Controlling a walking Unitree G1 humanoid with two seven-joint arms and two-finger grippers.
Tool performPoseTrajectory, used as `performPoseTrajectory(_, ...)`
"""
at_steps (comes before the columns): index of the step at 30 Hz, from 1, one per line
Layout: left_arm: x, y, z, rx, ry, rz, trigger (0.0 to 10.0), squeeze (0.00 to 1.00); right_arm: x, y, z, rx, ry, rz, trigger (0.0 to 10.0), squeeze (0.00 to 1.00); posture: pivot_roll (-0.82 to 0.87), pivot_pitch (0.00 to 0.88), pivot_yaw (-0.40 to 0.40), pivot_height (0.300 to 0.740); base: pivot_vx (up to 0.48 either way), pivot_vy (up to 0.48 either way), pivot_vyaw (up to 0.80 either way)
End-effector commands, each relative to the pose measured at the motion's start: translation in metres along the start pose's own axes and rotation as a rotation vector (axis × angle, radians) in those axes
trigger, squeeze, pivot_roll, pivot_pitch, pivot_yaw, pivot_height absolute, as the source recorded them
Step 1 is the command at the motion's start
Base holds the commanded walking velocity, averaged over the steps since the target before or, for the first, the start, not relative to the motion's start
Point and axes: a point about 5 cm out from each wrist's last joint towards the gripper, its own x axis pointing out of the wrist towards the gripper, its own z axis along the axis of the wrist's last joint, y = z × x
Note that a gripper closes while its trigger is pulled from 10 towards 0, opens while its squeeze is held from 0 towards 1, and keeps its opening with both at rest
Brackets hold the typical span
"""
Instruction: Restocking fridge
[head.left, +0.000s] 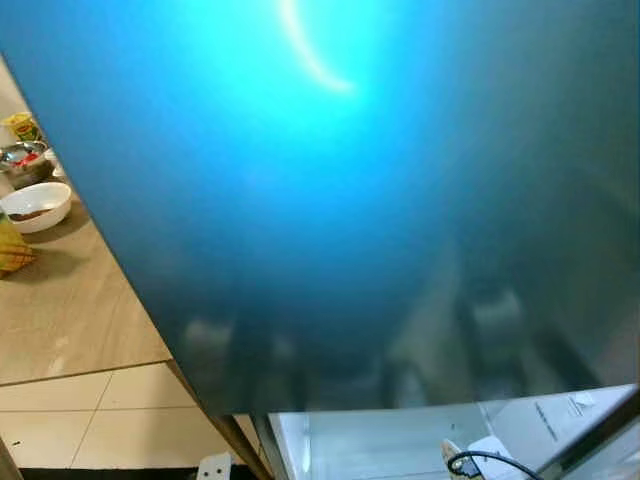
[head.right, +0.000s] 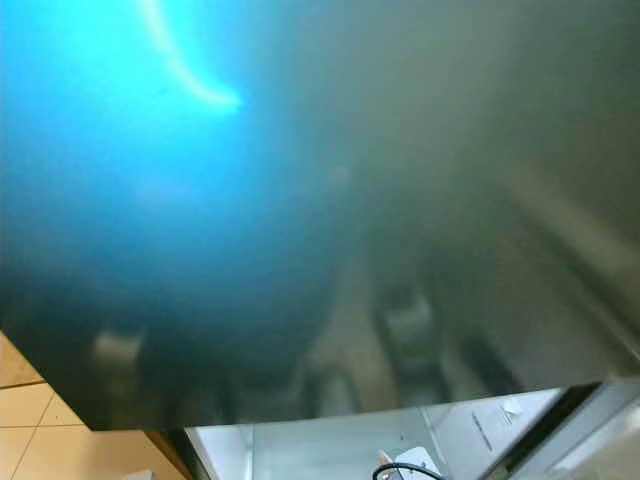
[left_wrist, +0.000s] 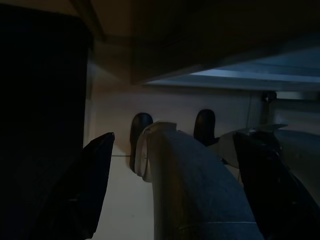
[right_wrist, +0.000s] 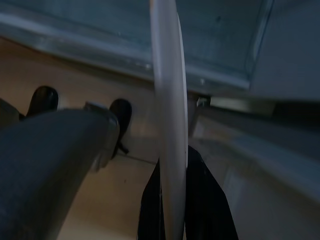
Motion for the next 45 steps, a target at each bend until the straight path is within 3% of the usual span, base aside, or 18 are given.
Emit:
performPoseTrajectory(1,0.001,-0.003,-0.004,0.018,0.019,-0.017,10.0,0.00,0.001,-0.001,0.011,-0.010,-0.045,-0.001,10.0,0.00,-0.10,0.000,0.022,0.740,0.000,-0.480,0.00)
performPoseTrajectory(9,0.003,-0.009,0.006,0.056,-0.028,-0.042,10.0,0.00,0.002,-0.006,0.052,-0.003,-0.196,0.045,10.0,0.00,-0.10,0.000,0.022,0.740,0.000,-0.118,0.00)
performPoseTrajectory(21,0.004,-0.013,0.014,0.038,-0.090,-0.080,10.0,0.00,0.002,-0.007,0.078,-0.032,-0.274,0.077,10.0,0.00,-0.10,0.000,0.020,0.740,0.000,0.000,0.00)
performPoseTrajectory(27,0.002,-0.007,0.005,0.008,-0.054,-0.037,10.0,0.00,0.003,-0.001,0.067,-0.049,-0.230,0.084,10.0,0.00,-0.09,0.000,0.018,0.740,0.000,0.000,0.00)
performPoseTrajectory(32,-0.001,0.000,-0.002,-0.022,-0.039,0.002,10.0,0.00,0.004,0.005,0.044,-0.077,-0.146,0.106,10.0,0.00,-0.09,0.000,0.016,0.740,0.000,0.000,0.00)
performPoseTrajectory(33,-0.003,0.004,-0.005,-0.041,-0.034,0.018,10.0,0.00,0.003,0.007,0.028,-0.093,-0.089,0.107,10.0,0.00,-0.09,0.000,0.015,0.740,-0.255,0.000,0.00)
performPoseTrajectory(38,-0.005,0.008,-0.008,-0.062,-0.031,0.039,10.0,0.00,0.000,0.008,0.001,-0.080,-0.009,0.096,10.0,0.00,-0.09,0.000,0.014,0.740,-0.256,0.000,0.00)
performPoseTrajectory(45,-0.007,0.011,-0.008,-0.070,-0.029,0.052,10.0,0.00,-0.003,0.008,-0.019,-0.057,0.047,0.079,10.0,0.00,-0.09,0.000,0.017,0.740,-0.266,0.000,0.00)
